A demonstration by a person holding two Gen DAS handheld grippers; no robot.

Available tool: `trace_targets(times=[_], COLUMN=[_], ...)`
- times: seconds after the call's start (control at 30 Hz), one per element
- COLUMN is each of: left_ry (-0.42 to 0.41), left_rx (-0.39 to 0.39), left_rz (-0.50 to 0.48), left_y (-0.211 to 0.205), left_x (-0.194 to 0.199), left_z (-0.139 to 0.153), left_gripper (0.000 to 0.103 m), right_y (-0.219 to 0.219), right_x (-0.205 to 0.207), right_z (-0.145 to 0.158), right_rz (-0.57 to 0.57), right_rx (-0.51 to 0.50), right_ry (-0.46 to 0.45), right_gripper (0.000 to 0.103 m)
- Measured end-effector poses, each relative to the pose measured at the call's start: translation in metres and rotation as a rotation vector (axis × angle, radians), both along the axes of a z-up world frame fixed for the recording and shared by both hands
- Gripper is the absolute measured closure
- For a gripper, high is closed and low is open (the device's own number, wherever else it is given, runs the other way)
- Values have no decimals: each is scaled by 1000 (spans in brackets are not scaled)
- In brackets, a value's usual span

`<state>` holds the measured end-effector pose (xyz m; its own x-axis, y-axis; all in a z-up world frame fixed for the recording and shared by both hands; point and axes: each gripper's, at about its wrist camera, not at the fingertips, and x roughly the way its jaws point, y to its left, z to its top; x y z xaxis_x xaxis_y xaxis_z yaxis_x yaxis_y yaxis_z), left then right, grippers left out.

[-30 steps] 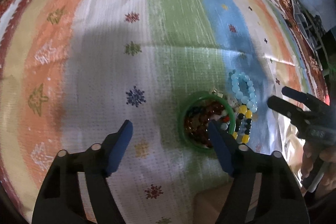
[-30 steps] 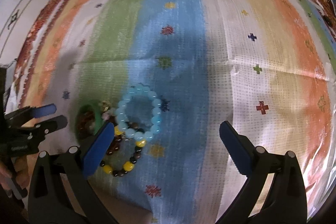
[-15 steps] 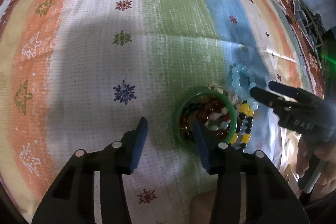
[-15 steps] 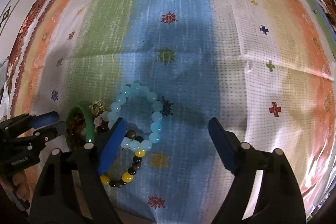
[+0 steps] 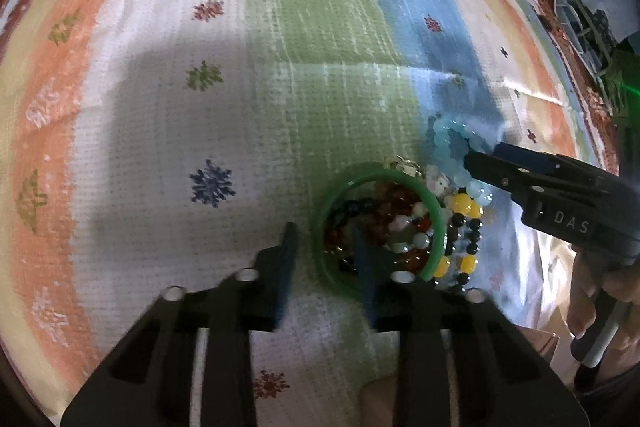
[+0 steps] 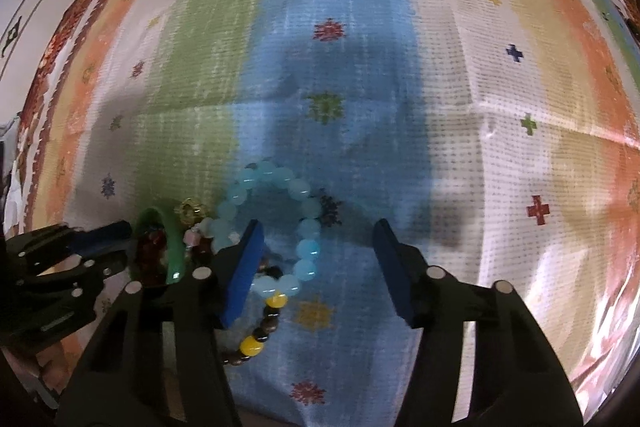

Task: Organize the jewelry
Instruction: 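Grasp the green jade bangle with the left gripper while the right gripper grasps the light-blue bracelet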

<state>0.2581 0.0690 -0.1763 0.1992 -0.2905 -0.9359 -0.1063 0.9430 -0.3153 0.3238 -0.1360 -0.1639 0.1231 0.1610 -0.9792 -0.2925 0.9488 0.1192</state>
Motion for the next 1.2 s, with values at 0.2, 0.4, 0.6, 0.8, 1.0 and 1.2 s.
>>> trace_targets(times=[0.2, 0.4, 0.6, 0.8, 1.0, 1.2], left_ry=[-4, -9, -21, -34, -67, -98], left_rx=[-1, 0, -18, -10, -32, -32], left_rz=[3, 1, 24, 11, 21, 8], left_y=[0, -1, 6, 3, 6, -2], left_x=[-1, -2, -3, -4, -5, -8], left_z=[-2, -2, 5, 10, 24, 38], left_gripper=[85, 88, 97, 97, 96, 96], right_y=[10, 9, 3, 0, -4, 2], right_x=[-3, -2, -3, -10, -17, -26], right_z=[-4, -5, -4, 14, 31, 43], right_rz=[20, 11, 16, 32, 37, 52], right_rx=[-7, -32, -14, 1, 21, 10], right_ry=[-2, -12, -10, -41, -70, -103], right_gripper=[52, 73, 90, 90, 90, 90])
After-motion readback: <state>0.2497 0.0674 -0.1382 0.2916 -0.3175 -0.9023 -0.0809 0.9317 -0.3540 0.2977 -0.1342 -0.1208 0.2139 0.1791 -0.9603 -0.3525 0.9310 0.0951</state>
